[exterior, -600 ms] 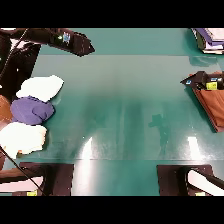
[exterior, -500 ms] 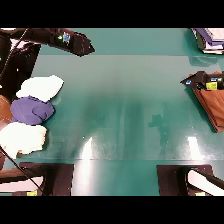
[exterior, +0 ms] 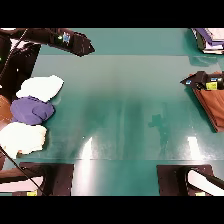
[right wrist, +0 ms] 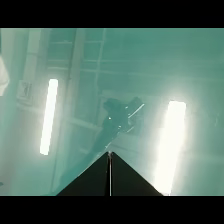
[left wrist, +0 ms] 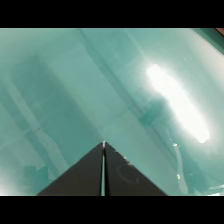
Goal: Fold the shirts.
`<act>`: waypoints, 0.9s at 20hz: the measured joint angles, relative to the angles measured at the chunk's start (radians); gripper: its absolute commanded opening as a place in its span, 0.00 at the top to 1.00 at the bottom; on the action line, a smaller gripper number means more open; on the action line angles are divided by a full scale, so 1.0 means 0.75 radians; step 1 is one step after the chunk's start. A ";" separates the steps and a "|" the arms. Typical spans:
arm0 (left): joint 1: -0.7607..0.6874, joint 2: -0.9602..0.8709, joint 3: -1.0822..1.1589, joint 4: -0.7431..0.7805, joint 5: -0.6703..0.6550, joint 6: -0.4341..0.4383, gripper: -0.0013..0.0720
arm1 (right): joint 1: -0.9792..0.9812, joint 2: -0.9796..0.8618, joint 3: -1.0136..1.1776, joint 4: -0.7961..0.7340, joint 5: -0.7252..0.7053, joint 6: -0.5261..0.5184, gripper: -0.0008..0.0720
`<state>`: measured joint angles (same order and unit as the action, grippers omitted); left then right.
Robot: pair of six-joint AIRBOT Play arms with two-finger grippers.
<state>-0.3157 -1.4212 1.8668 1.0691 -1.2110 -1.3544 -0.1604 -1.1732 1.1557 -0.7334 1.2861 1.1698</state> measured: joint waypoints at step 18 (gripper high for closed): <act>0.456 0.001 -0.271 0.460 0.050 -0.129 0.05 | 0.000 0.000 0.000 -0.002 -0.012 -0.001 0.96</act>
<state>0.0265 -1.4208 1.6634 1.4143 -1.1736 -1.4509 -0.1604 -1.1732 1.1557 -0.7345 1.2774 1.1694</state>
